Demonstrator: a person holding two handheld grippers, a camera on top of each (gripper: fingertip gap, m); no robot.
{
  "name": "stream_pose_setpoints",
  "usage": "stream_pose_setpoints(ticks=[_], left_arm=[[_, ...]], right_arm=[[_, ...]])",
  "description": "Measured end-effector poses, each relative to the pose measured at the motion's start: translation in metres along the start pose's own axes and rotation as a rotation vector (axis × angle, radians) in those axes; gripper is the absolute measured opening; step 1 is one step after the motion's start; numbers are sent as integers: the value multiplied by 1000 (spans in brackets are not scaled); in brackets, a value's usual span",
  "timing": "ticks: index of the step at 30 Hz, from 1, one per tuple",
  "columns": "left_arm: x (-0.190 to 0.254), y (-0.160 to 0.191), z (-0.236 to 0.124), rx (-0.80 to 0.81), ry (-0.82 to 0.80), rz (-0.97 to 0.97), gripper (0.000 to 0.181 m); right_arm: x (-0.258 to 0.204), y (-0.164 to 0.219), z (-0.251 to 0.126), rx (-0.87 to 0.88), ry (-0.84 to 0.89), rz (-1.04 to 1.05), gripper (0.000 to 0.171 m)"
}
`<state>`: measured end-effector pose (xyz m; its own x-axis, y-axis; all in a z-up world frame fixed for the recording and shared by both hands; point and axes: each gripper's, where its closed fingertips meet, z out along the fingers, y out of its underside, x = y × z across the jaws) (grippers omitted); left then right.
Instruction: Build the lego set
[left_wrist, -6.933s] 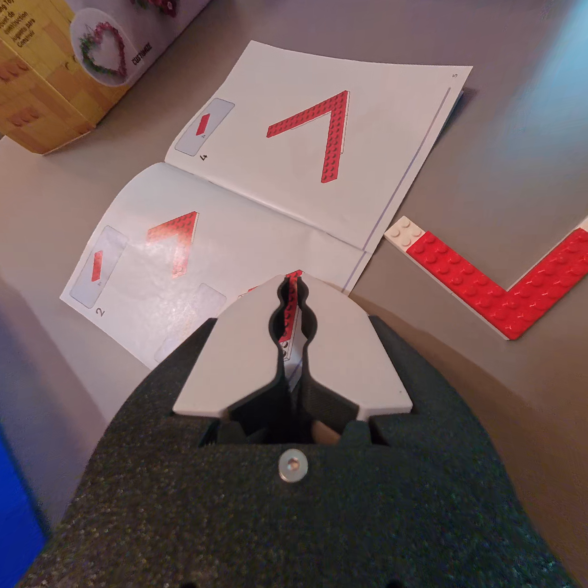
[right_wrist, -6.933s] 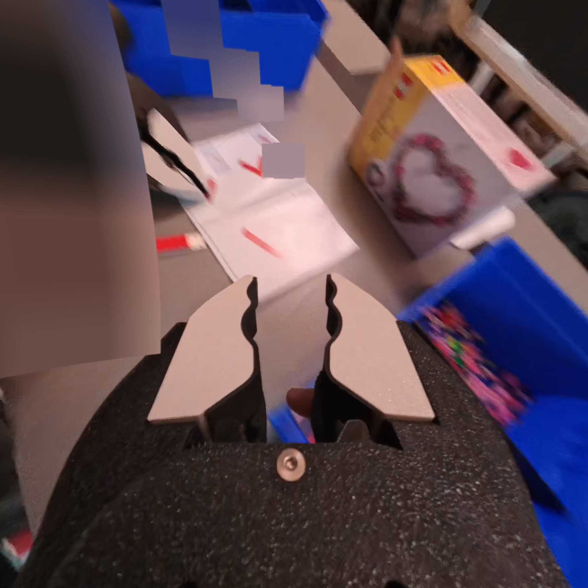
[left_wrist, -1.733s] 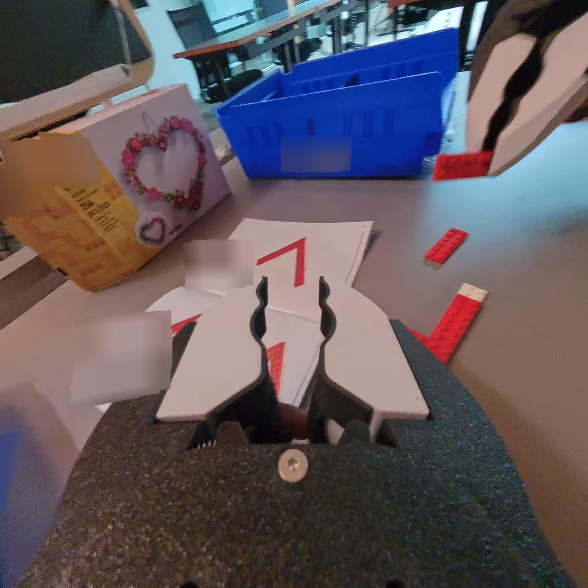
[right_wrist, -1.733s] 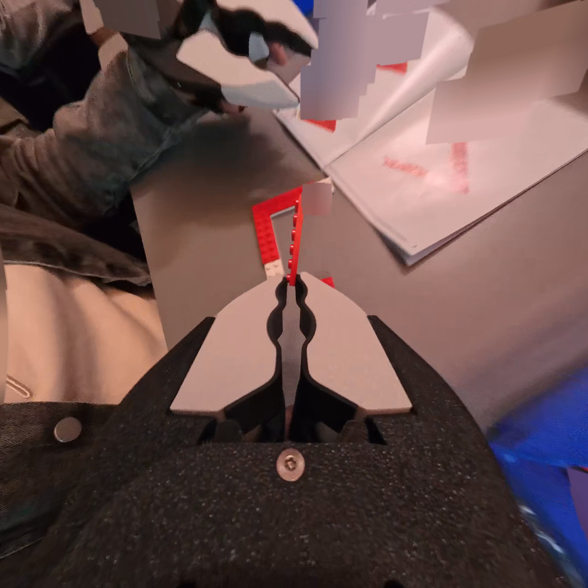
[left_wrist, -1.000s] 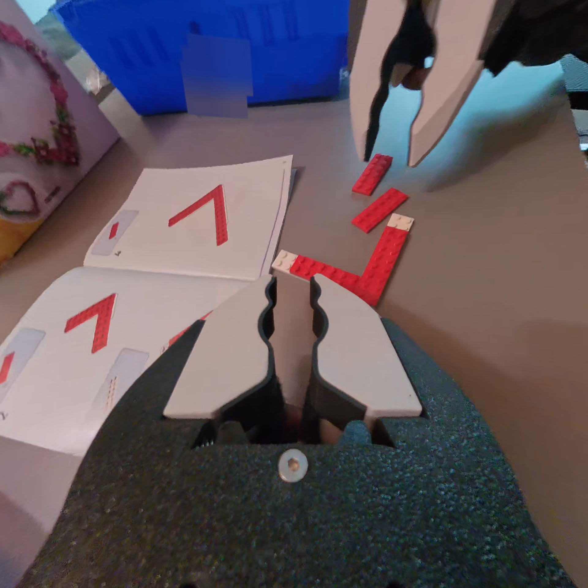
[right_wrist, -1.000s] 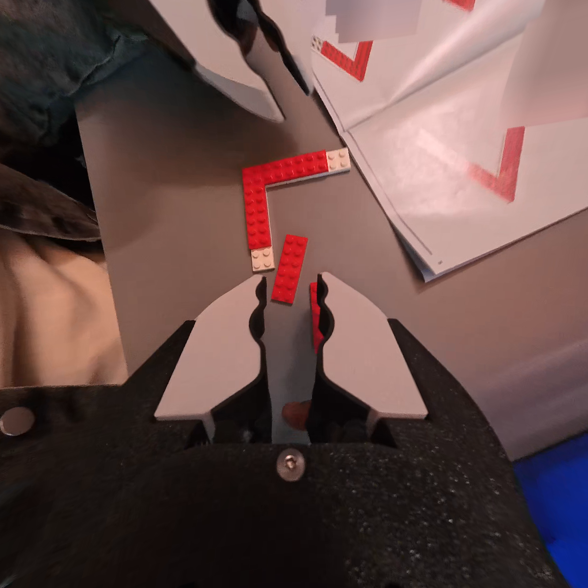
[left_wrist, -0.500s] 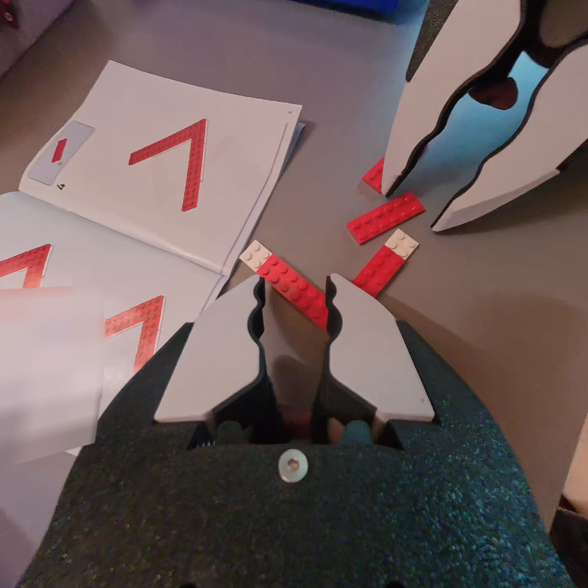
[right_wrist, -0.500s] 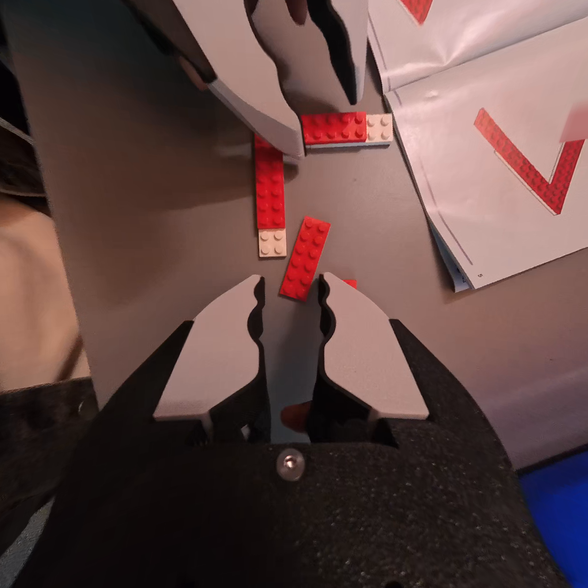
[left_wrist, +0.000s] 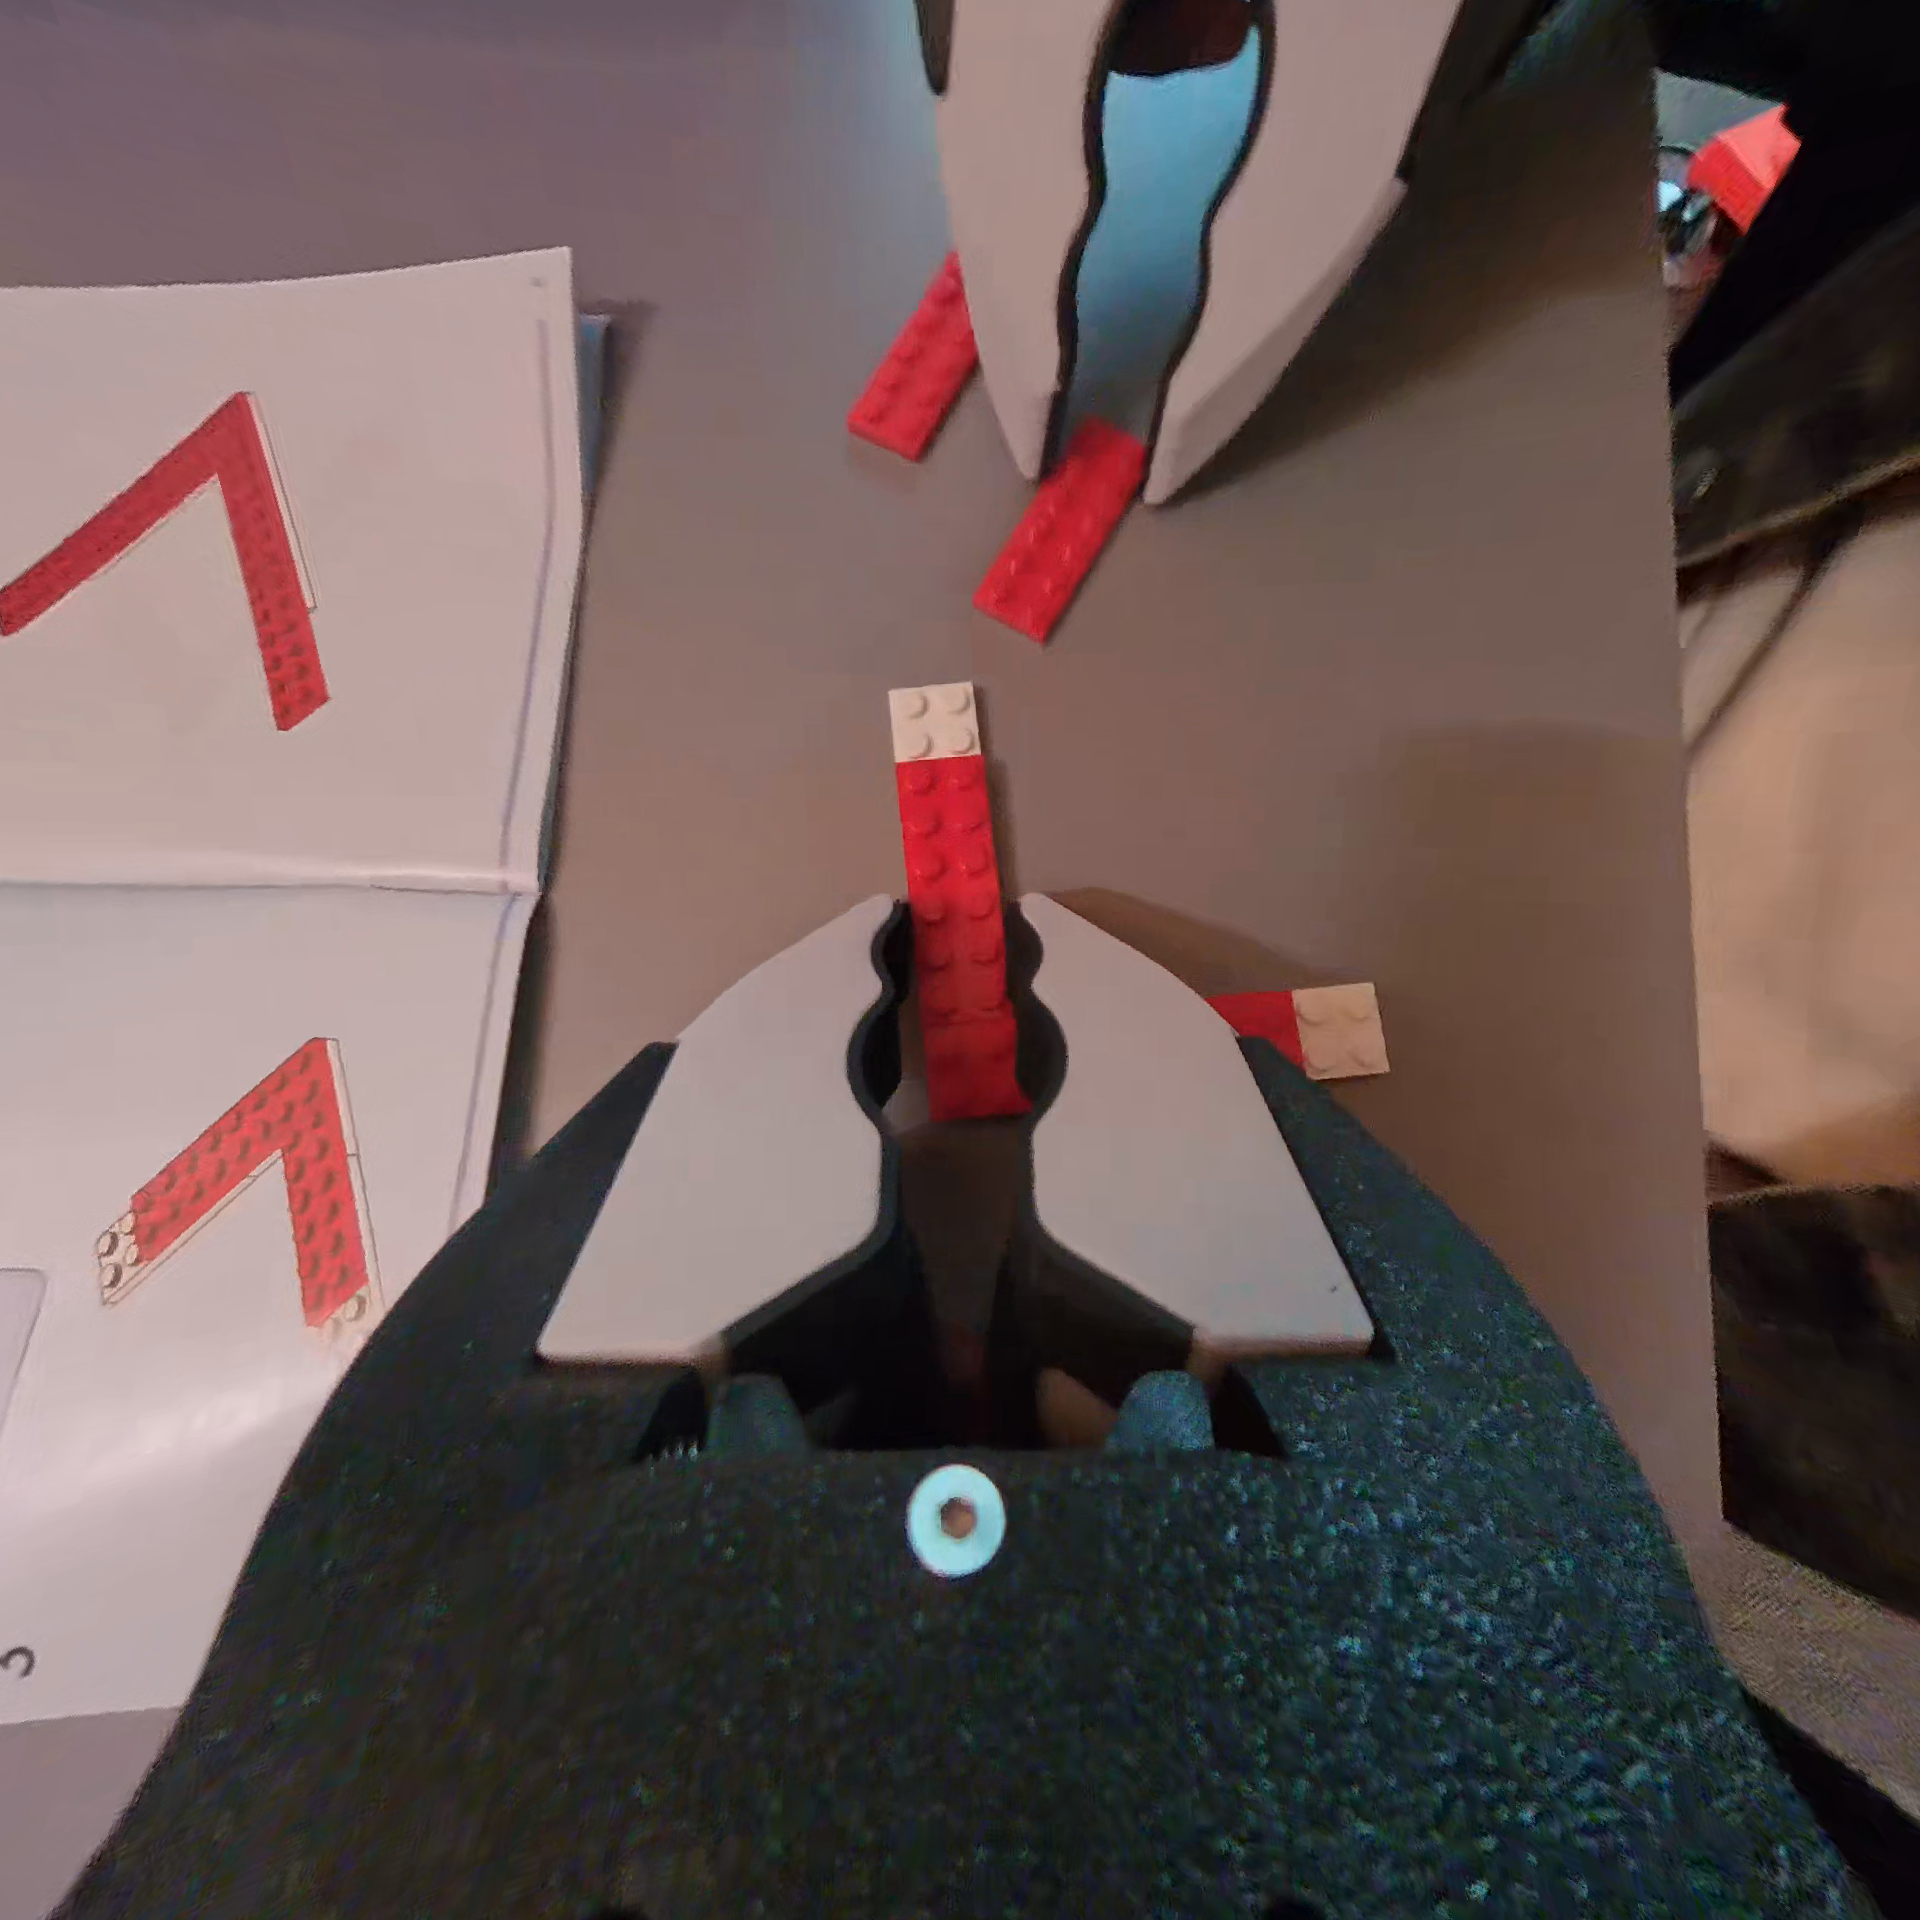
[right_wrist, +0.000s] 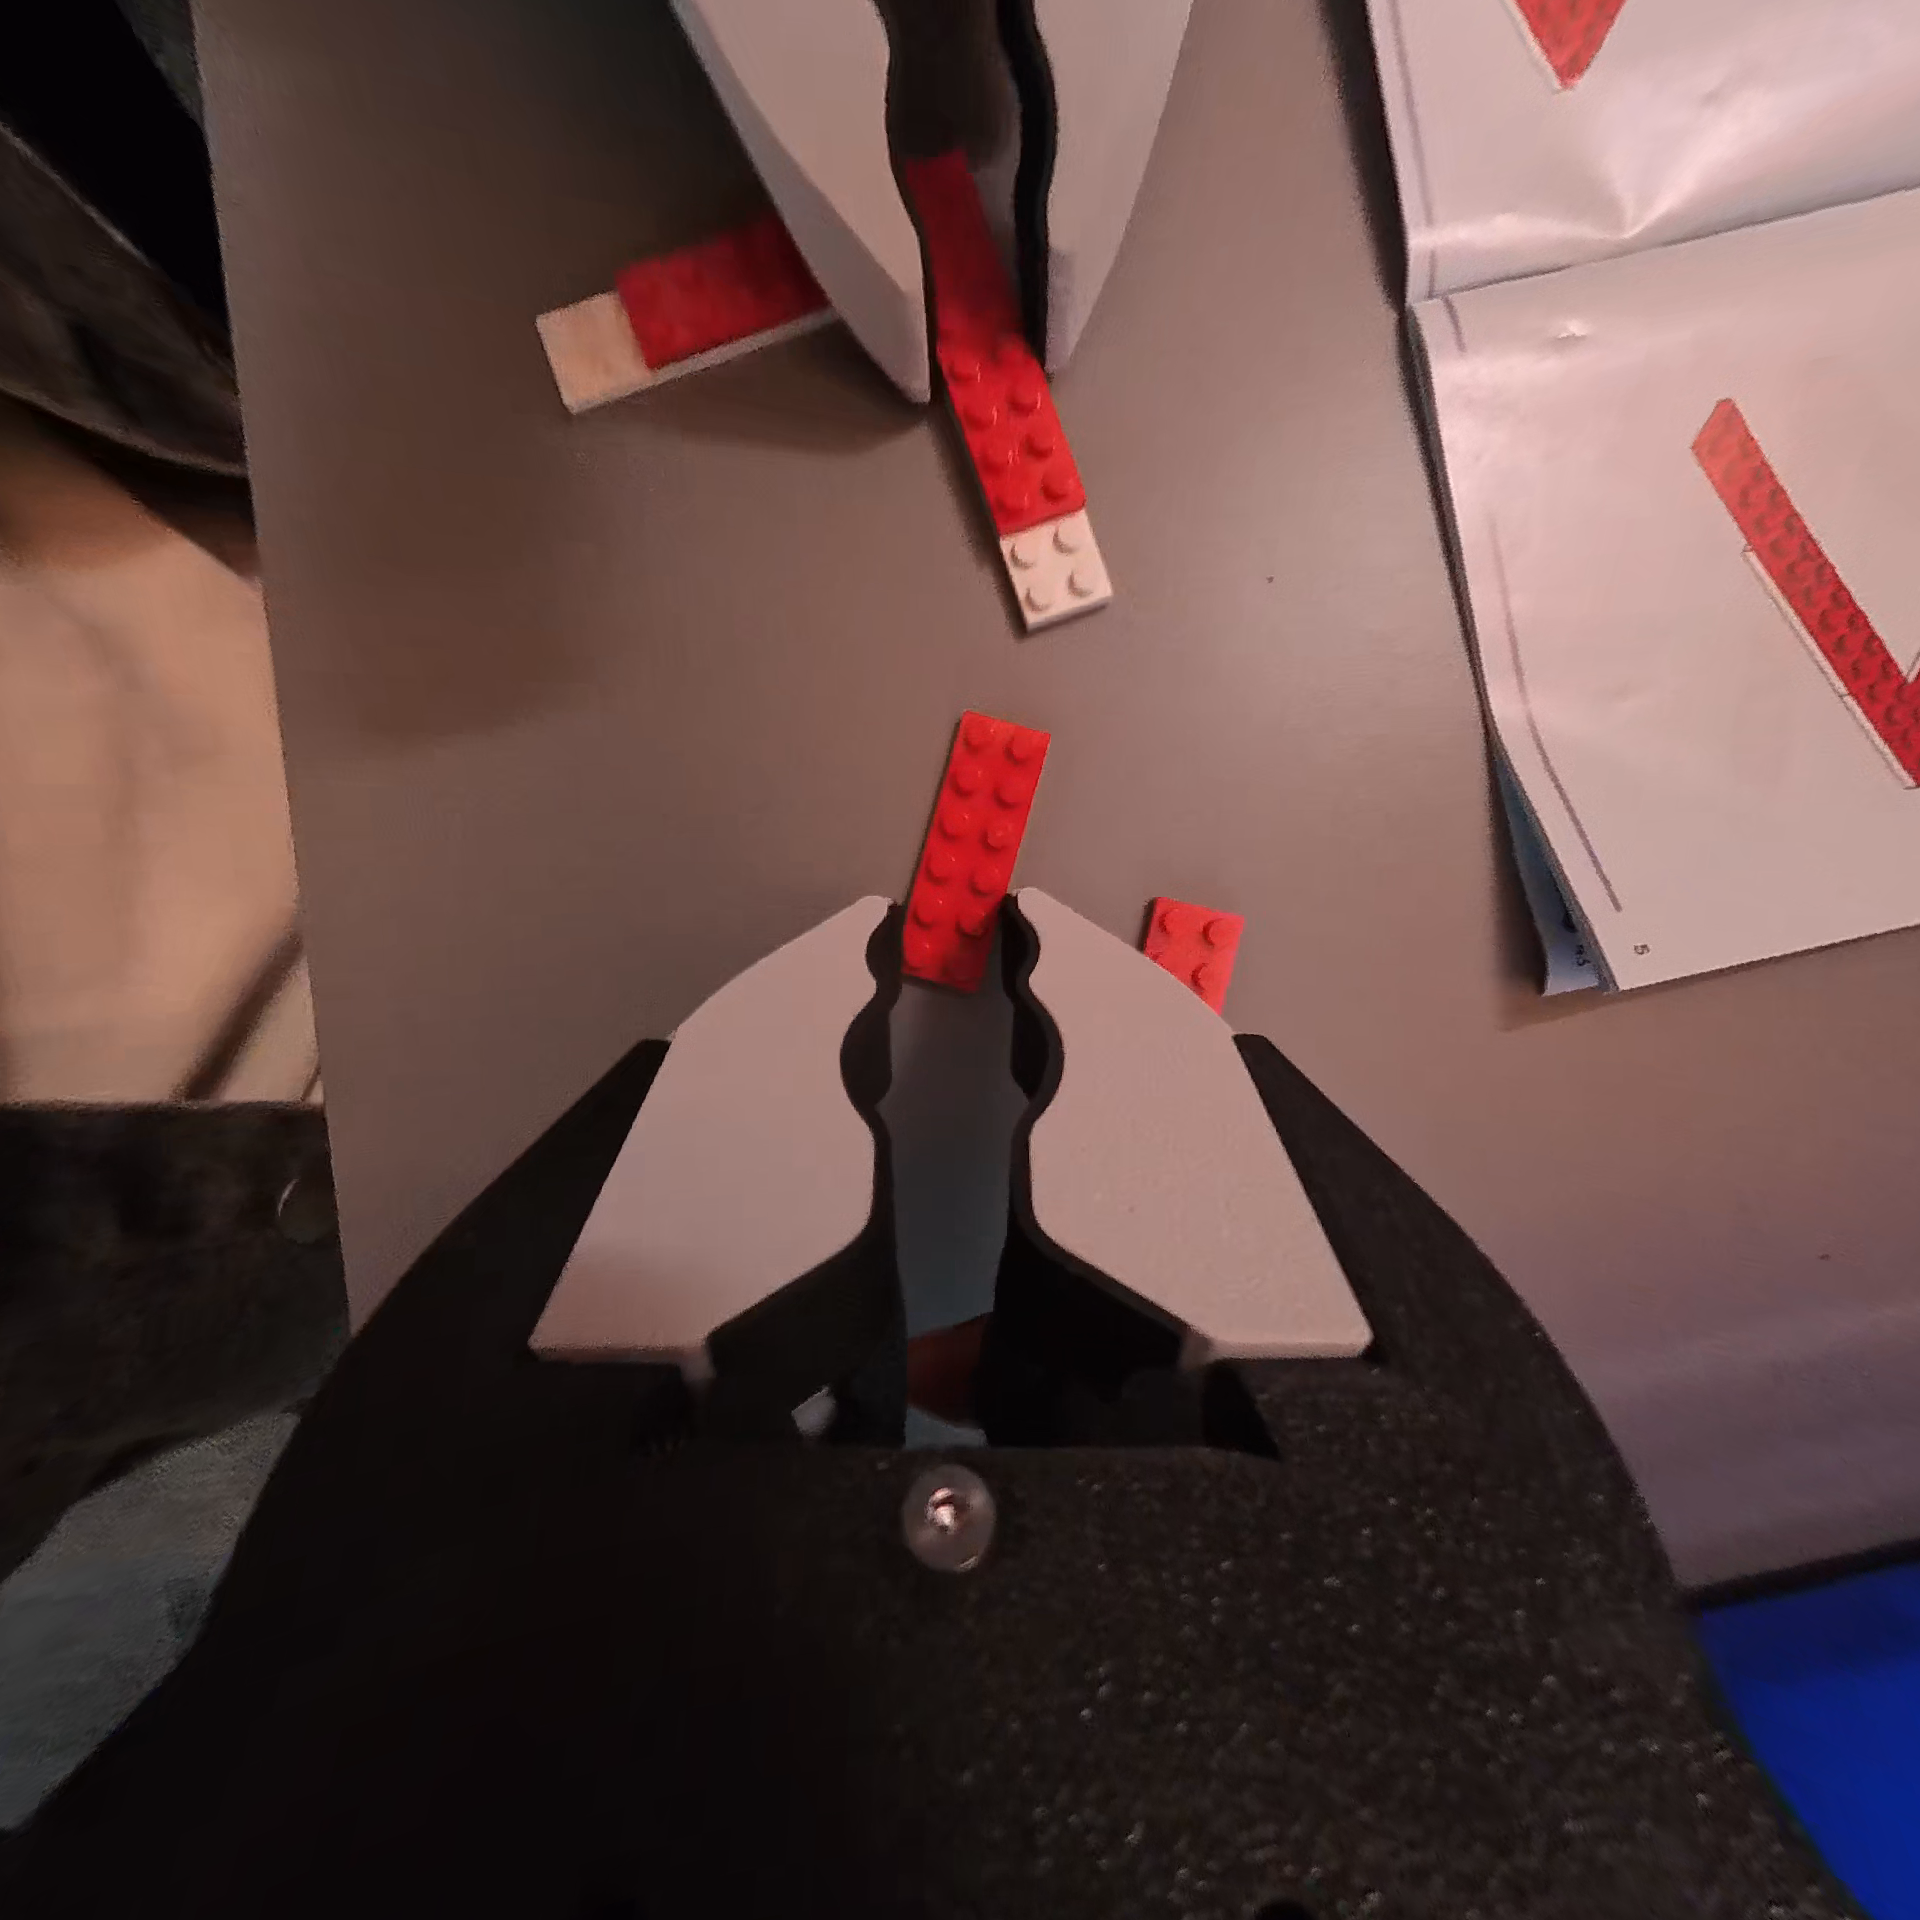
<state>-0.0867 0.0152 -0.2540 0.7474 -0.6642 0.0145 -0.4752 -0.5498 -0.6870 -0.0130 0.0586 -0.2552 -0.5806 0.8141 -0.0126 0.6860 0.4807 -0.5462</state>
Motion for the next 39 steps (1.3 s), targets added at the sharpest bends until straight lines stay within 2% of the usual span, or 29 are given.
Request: stream_pose_setpoints(ticks=[6,9,13,19,29,34,39], left_arm=[[9,6,-10,-32,9,133,19],[10,2,-18,-4,3,160,26],[6,-11,-25,86,-25,117,29],[2,-12,-16,62,-48,57,33],[5,-5,-25,73,-9,123,29],[4,-7,-24,104,3,91,29],[2,-10,-13,60,-36,60,30]], right_arm=[[-3,-3,-2,-7,17,-41,24],[-3,-8,-4,15,35,-69,28],[-2,-18,-6,96,18,-46,30],[-1,-5,-2,17,15,-33,39],[8,3,-15,8,53,-31,32],[5,5,-15,7,26,-26,30],[0,6,-9,-21,6,-28,31]])
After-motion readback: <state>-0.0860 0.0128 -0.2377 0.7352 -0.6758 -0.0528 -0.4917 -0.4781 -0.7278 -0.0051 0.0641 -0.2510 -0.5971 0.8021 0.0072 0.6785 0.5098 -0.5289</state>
